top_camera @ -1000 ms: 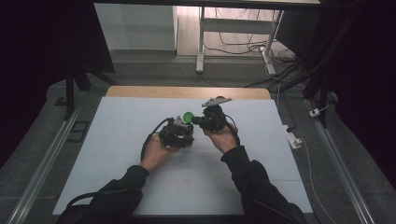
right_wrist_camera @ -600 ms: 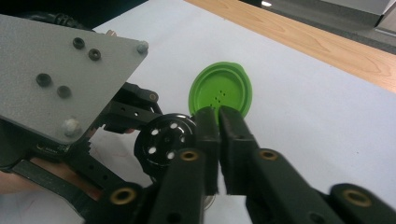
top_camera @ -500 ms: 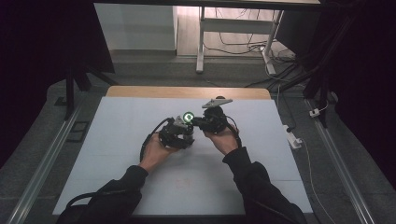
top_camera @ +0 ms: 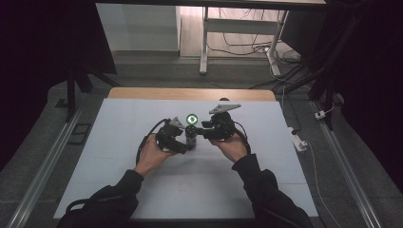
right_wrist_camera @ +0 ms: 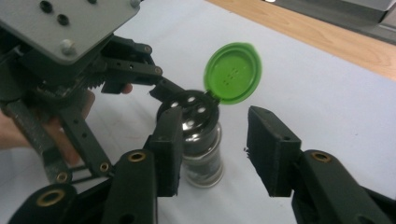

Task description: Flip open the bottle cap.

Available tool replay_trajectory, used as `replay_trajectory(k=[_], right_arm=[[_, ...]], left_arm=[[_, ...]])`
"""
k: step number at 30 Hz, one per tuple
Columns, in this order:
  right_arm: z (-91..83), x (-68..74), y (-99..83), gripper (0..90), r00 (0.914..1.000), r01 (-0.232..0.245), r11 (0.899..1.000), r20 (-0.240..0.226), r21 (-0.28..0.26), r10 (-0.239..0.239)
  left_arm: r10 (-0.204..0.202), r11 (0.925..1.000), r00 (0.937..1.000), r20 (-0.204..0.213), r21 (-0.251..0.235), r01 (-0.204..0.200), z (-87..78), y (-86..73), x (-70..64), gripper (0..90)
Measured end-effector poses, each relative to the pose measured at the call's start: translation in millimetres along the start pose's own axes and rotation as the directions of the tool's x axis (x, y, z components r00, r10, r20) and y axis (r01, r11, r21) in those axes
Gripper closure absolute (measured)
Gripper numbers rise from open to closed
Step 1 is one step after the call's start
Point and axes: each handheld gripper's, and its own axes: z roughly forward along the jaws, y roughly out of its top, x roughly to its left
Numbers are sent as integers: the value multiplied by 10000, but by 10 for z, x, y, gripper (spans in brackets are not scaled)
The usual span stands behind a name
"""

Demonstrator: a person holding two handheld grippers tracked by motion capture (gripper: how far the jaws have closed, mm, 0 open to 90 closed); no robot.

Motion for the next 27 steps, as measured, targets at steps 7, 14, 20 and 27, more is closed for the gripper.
replay_trajectory(k=[7, 14, 20, 27], right_arm=[[-79, 59, -31, 429, 10000, 81, 9999, 11, -88, -81], [-139, 99, -105, 320, 10000, -31, 10000, -94, 88, 32], [-182, 152, -180, 245, 9999, 7, 9996, -159, 287, -3], [-238, 245, -241, 153, 9994, 77, 9990, -353, 432, -62]], left_arm=[[-388, 9992, 9976, 567, -33, 391, -159, -66, 15, 103], [-486, 9983, 9968, 634, -278, 504, -301, -131, -1, 43], [-633, 9969, 9939, 904, -413, 672, -419, -231, -24, 31], [-764, 9936, 9893, 1245, -735, 860, -591, -342, -65, 17]])
